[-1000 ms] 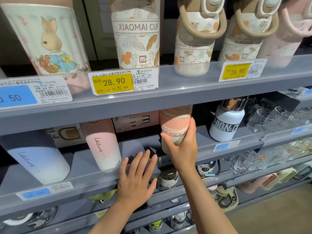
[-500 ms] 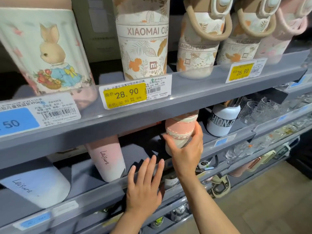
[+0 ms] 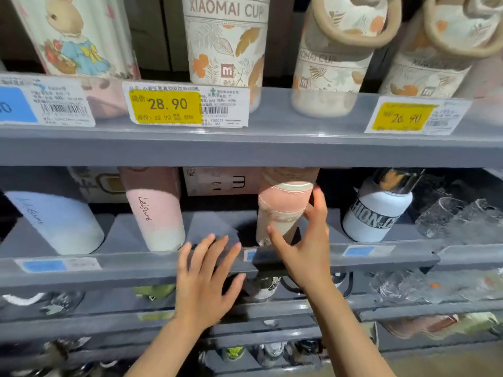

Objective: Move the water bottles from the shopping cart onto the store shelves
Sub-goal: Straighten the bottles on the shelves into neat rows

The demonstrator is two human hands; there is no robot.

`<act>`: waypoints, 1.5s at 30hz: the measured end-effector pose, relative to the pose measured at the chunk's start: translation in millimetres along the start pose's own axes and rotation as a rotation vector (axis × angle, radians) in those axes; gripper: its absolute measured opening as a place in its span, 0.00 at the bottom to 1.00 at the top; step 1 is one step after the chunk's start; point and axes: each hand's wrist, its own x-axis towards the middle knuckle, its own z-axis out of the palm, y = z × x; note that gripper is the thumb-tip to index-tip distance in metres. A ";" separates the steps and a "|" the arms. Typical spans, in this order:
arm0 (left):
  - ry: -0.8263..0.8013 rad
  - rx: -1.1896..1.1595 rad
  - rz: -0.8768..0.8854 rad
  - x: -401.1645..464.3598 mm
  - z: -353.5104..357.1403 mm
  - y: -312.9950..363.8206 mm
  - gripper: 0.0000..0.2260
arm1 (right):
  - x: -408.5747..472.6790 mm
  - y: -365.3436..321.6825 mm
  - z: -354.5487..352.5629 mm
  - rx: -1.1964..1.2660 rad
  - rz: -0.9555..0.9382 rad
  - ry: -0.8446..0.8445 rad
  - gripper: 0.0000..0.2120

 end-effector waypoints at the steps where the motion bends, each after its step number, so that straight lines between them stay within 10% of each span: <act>1: -0.007 -0.009 -0.048 0.0 -1.4 5.8 0.19 | -0.2 2.5 -1.0 0.030 0.021 -0.022 0.45; 13: -0.158 -0.101 -0.367 0.7 -19.2 39.1 0.19 | 4.0 -0.5 3.6 -0.131 0.113 -0.049 0.48; 45: -0.173 -0.056 -0.313 -4.8 -19.2 34.6 0.19 | 3.2 3.8 -1.4 -0.184 0.077 -0.079 0.54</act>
